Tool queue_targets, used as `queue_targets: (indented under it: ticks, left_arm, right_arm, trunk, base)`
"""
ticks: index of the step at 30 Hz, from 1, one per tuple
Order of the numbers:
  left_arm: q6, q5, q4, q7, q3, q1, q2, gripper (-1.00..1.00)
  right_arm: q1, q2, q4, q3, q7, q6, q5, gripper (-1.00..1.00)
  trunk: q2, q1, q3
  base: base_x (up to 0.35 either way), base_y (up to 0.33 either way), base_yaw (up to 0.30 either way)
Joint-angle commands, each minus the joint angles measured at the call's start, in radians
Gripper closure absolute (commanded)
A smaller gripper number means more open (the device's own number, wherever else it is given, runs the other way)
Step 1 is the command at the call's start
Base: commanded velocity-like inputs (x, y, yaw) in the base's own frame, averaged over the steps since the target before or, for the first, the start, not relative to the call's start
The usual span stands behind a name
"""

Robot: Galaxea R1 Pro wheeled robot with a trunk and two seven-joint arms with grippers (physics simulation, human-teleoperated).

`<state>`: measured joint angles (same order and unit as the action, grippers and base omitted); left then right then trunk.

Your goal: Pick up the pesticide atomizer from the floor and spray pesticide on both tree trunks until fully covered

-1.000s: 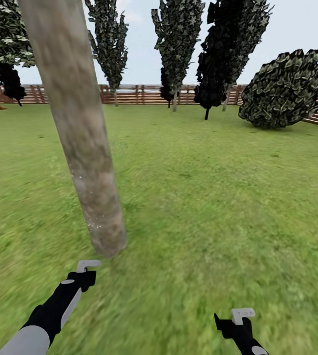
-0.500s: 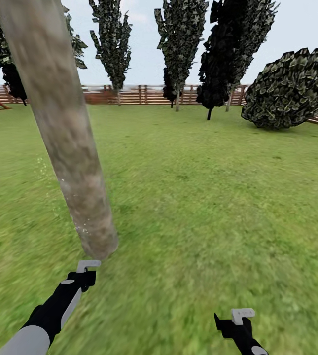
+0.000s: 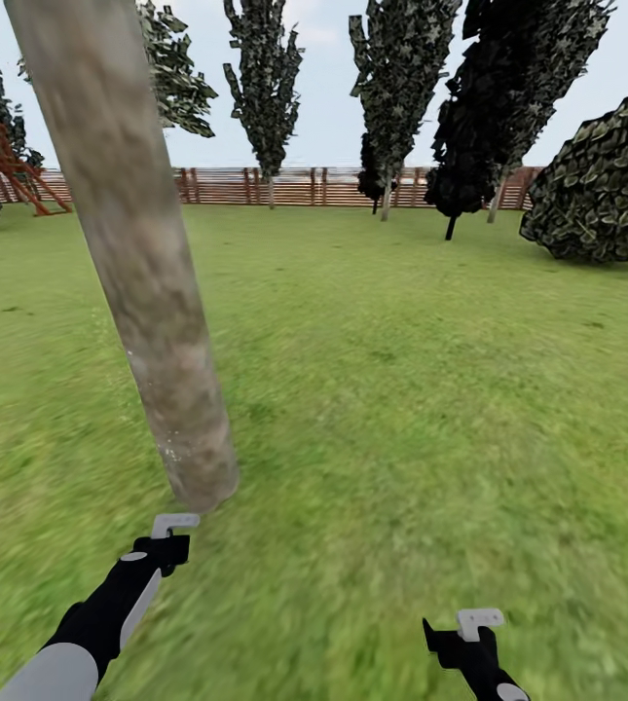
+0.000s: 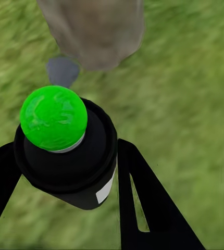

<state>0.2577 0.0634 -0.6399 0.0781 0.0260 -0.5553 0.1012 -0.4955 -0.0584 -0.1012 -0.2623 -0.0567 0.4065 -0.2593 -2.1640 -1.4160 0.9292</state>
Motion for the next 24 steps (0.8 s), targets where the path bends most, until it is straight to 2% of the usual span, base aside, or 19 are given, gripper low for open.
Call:
queue_targets:
  ticks: [1, 12, 18, 24]
  left_arm:
    - [0.0, 0.0, 0.0, 0.0, 0.0, 0.0, 0.0, 1.0]
    - [-0.001, 0.0, 0.0, 0.0, 0.0, 0.0, 0.0, 1.0]
    - [-0.002, 0.001, 0.0, 0.0, -0.001, 0.0, 0.0, 1.0]
    - [-0.001, 0.0, -0.001, -0.002, -0.004, 0.001, 0.004, 1.0]
  right_arm:
    - [0.0, -0.001, 0.0, 0.0, 0.0, 0.0, 0.0, -1.0]
    - [0.0, 0.0, 0.0, 0.0, 0.0, 0.0, 0.0, -1.0]
    - [0.0, 0.0, 0.0, 0.0, 0.0, 0.0, 0.0, -1.0]
    - [0.0, -0.001, 0.0, 0.0, 0.001, 0.0, 0.0, -1.0]
  trunk:
    - [0.0, 0.0, 0.0]
    - [0.0, 0.0, 0.0]
    - [0.0, 0.0, 0.0]
    - [0.0, 0.0, 0.0]
  base:
    - [0.108, -0.27, 0.054]
    - [0.106, -0.27, 0.025]
    - [0.021, -0.233, 0.221]
    - [0.0, -0.029, 0.274]
